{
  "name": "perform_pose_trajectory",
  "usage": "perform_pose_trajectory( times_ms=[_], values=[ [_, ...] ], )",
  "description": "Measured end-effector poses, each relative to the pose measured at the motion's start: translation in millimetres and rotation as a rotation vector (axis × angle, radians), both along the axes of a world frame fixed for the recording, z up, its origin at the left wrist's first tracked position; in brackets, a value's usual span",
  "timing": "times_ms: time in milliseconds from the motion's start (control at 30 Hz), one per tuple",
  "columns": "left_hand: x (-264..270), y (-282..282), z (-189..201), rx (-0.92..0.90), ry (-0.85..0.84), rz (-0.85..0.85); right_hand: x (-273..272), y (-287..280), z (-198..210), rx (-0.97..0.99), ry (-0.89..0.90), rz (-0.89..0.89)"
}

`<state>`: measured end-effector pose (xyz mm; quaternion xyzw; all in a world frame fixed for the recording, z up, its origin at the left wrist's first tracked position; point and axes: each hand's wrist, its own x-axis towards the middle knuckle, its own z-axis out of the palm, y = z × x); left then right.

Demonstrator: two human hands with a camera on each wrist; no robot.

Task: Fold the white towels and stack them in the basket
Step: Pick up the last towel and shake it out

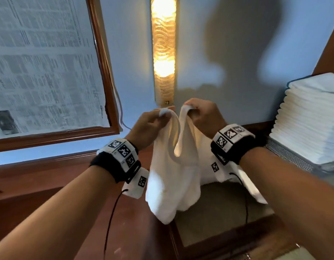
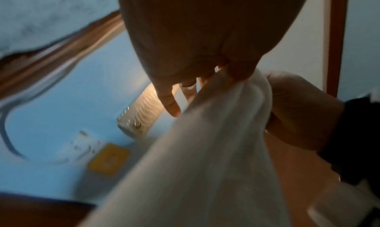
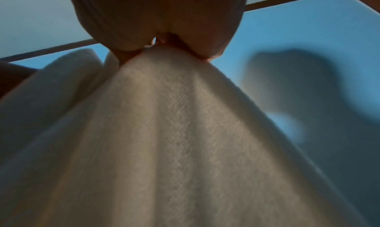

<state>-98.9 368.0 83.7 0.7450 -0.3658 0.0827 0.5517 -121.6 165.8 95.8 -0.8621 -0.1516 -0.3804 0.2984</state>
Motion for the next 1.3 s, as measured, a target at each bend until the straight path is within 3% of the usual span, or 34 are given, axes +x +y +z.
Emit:
perform_pose_trajectory(
  times_ms=[100,200,333,533,600,767,933,1033,1133,1233,1300],
  values=[
    [-4.3,-47.4,-11.4,-0.049,0.151,-0.015,-1.7,-12.4,15.4,-0.063,0.061,-0.026],
    [1.9,-70.9,-18.9,-0.100,0.197,0.049,-8.8,-32.9,0.8,0.015,0.095,-0.056],
    [8.8,-80.8,-12.9,-0.102,0.165,0.094,-15.6,-48.7,-38.5,0.041,0.280,0.022],
    [13.4,-61.4,5.0,-0.158,0.185,0.209,-8.3,-118.7,-130.9,0.066,0.643,-0.201],
    [12.4,-47.4,2.1,-0.174,0.226,0.203,-12.7,-137.1,-148.6,0.134,0.688,-0.242],
    [-5.4,-47.4,-15.7,-0.178,0.329,0.188,-1.7,-101.7,-108.3,0.206,0.581,-0.153],
    [-36.1,-51.1,-20.5,-0.210,0.306,0.142,-10.1,-28.1,-32.7,0.120,0.315,0.134],
    [-51.6,-35.6,-25.3,-0.206,0.349,0.116,-22.0,2.9,-0.1,-0.018,0.212,0.136],
    [-64.1,-4.9,-18.8,-0.118,0.254,0.150,-40.1,26.8,-0.3,-0.122,0.142,0.039],
    [-84.3,33.0,-3.3,-0.030,0.128,0.199,-73.4,58.0,-17.6,-0.076,-0.003,0.072],
    [-96.1,63.2,-1.6,-0.034,0.112,0.228,-89.3,76.2,-37.4,-0.179,-0.075,0.061]
  ],
)
